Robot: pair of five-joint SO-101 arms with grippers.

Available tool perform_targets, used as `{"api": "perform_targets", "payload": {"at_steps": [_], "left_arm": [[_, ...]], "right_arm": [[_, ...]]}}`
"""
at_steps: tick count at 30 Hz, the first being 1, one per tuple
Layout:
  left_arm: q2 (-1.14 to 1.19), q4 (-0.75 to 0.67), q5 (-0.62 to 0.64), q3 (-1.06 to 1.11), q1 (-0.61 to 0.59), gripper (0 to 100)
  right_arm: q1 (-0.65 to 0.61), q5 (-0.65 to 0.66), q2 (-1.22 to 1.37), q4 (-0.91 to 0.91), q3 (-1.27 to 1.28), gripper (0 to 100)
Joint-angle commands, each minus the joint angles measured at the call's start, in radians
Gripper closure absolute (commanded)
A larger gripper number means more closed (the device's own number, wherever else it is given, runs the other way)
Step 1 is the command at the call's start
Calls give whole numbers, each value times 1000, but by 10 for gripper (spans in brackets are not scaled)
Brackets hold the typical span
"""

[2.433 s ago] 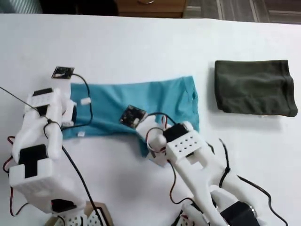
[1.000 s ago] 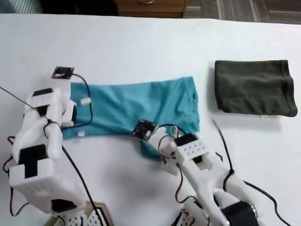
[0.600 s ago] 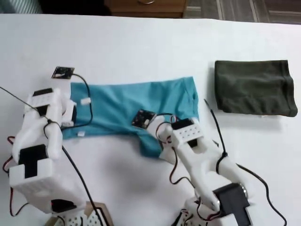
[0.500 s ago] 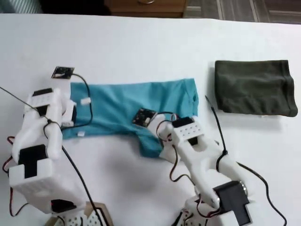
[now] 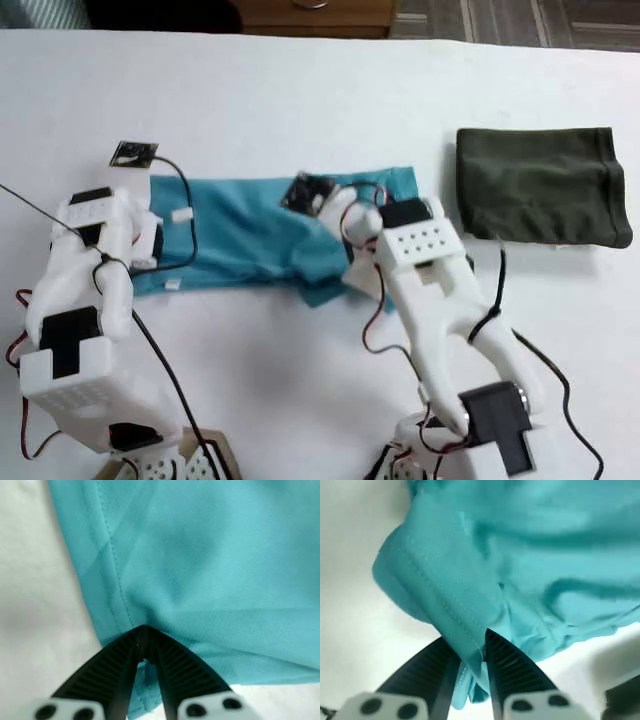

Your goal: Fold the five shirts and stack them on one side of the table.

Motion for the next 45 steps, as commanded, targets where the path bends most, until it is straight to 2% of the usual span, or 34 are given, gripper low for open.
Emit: {"api": "perform_targets", "payload": {"at_steps": [1, 10, 16, 18, 25, 28, 31, 32, 33, 38, 45], "left_arm": [[-5, -26, -2, 5, -5, 974], [-5, -26, -2, 5, -5, 974], [-5, -26, -2, 5, -5, 974], [-5, -26, -2, 5, -5, 974], [-5, -26, -2, 5, -5, 974], [-5, -26, -2, 5, -5, 974], [-5, -26, -2, 5, -5, 974], [-5, -26, -2, 5, -5, 974], [-5, -26, -2, 5, -5, 974], [-5, -26, -2, 5, -5, 974], [-5, -26, -2, 5, -3, 974]], "right_arm": [[5, 3, 77, 5, -164, 978], [10, 2, 421, 12, -531, 965], [33, -2, 576, 90, -736, 792], [50, -3, 607, 116, -807, 767], [137, -190, 636, 131, -997, 776], [142, -242, 636, 217, -1026, 809], [110, -216, 636, 334, -1031, 974], [99, -206, 636, 369, -1031, 989], [91, -193, 634, 407, -1031, 962], [38, -103, 644, 538, -1022, 978], [-50, -101, 665, 453, -931, 979]]}}
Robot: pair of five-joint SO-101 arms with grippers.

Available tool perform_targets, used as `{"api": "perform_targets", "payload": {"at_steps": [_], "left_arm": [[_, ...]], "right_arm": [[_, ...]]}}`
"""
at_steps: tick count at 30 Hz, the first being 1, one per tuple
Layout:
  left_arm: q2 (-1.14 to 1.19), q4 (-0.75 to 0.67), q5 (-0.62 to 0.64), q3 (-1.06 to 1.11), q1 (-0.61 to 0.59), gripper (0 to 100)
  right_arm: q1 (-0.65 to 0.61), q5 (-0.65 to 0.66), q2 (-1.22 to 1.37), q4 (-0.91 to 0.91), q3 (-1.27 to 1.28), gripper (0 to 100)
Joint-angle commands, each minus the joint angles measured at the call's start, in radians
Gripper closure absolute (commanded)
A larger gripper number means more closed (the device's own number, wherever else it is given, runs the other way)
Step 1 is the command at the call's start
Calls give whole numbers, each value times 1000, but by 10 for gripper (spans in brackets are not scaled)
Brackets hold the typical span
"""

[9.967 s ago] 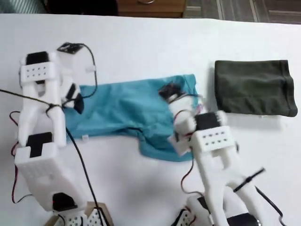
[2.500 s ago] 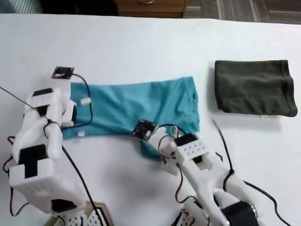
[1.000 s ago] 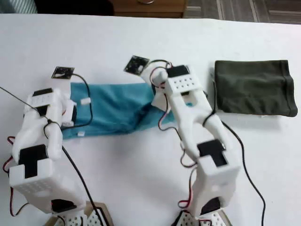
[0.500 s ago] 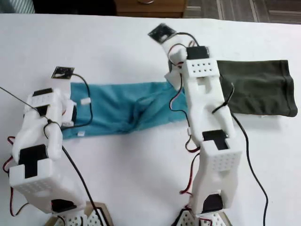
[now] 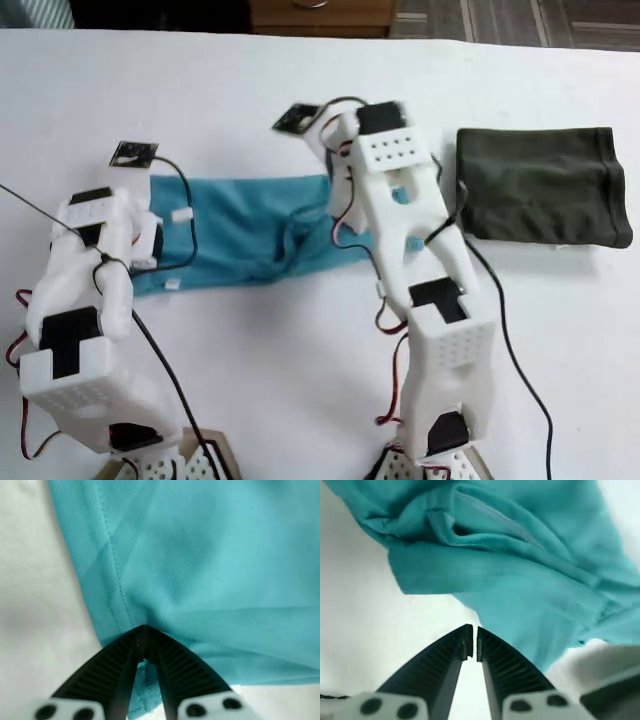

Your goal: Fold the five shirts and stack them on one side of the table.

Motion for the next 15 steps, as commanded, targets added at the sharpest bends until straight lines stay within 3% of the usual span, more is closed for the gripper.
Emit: {"api": "perform_targets", "payload": {"at_steps": [1, 8, 15], "left_arm": [[-5, -26, -2, 5, -3, 974], [-5, -26, -2, 5, -3, 974], [-5, -26, -2, 5, -3, 974]], "right_arm": [[-54, 6, 19, -62, 26, 979], [-117, -8, 133, -176, 31, 979], [-117, -210, 122, -202, -163, 979]]}}
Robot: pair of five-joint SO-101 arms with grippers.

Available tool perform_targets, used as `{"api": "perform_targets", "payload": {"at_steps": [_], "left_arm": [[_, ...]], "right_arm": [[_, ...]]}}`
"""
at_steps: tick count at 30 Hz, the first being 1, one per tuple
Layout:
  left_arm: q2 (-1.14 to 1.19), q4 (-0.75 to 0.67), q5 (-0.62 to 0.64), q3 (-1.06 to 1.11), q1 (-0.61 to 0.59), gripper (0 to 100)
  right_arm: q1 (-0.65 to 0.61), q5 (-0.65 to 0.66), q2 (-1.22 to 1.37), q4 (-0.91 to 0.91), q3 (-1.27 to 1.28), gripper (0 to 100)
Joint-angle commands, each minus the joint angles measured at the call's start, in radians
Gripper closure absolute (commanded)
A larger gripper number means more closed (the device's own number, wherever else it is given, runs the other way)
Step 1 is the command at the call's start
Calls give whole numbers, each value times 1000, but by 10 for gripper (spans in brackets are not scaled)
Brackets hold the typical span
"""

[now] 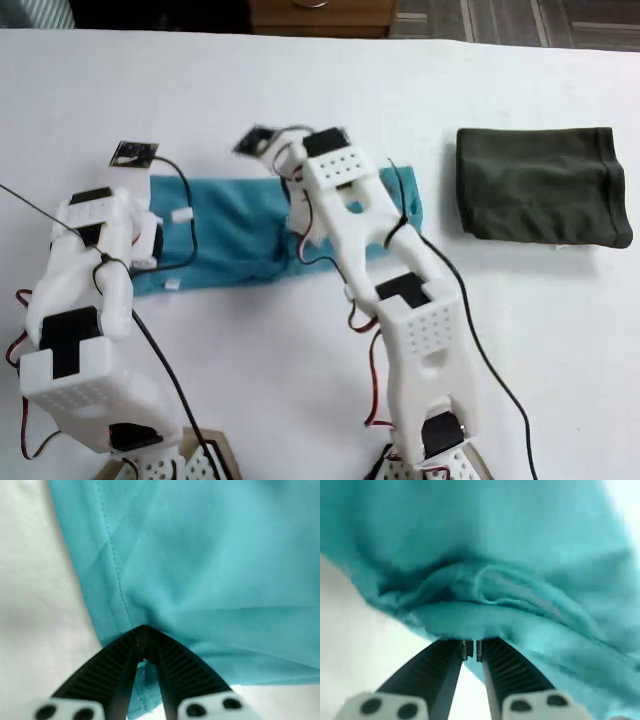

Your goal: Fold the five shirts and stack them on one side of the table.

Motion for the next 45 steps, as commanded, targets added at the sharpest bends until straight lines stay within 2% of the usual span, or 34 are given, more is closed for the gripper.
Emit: {"api": "perform_targets", "payload": {"at_steps": [1, 10, 17, 21, 36, 41, 45], "left_arm": [[-5, -26, -2, 5, -3, 974], [-5, -26, -2, 5, -3, 974], [-5, -26, -2, 5, -3, 974], [-5, -28, -2, 5, -3, 974], [-5, -28, -2, 5, -3, 974], [-5, -28, -2, 5, -3, 974], [-5, -28, -2, 5, -3, 974]], "right_arm": [[-7, -51, -8, -15, -129, 979], [-7, -55, 91, -67, -183, 979], [12, -60, -58, 137, -273, 979], [1, -129, -74, 177, -255, 979], [-102, -140, -39, -62, 8, 978], [-64, -140, -102, -7, 11, 978], [31, -140, -236, 54, 5, 978]]}}
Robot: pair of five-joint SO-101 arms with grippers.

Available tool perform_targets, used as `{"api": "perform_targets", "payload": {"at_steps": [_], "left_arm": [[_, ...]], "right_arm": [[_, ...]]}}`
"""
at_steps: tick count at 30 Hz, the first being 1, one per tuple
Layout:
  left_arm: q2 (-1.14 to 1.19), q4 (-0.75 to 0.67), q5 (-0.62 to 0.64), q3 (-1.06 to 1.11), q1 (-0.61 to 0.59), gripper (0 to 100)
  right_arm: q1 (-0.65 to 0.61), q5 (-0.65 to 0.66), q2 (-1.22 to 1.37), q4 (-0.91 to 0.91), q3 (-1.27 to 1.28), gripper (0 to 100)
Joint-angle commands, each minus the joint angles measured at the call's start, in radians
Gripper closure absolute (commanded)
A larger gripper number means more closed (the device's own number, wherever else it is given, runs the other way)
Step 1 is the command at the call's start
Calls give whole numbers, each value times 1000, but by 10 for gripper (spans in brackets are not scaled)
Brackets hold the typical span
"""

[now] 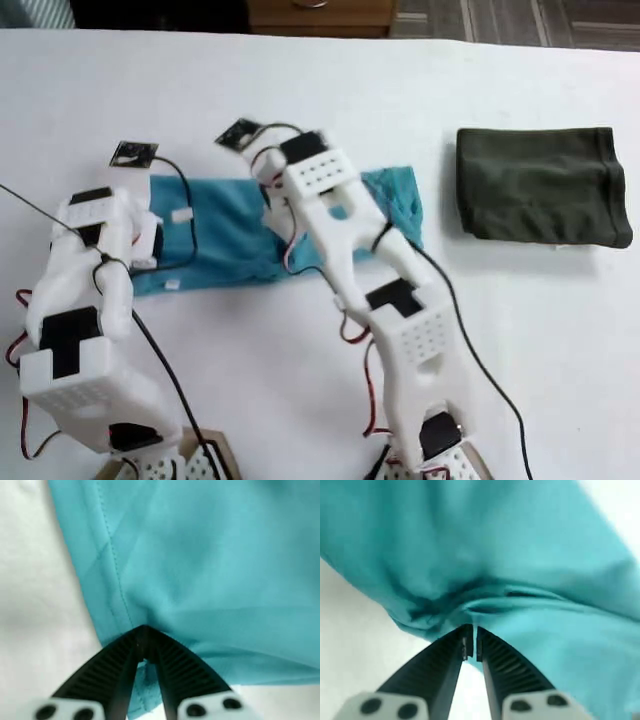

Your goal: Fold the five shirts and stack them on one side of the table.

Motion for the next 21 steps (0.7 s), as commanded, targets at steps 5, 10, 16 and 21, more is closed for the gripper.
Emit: {"api": "perform_targets", "payload": {"at_steps": [5, 10, 16, 21], "left_arm": [[-5, -28, -2, 5, -3, 974], [-5, -28, -2, 5, -3, 974], [-5, -28, -2, 5, -3, 974], [-5, -28, -2, 4, -3, 974]], "right_arm": [[228, -2, -189, 7, 124, 978], [338, 0, -197, -174, 341, 978], [406, 2, -200, -303, 525, 978], [415, 2, -217, -280, 554, 978]]}}
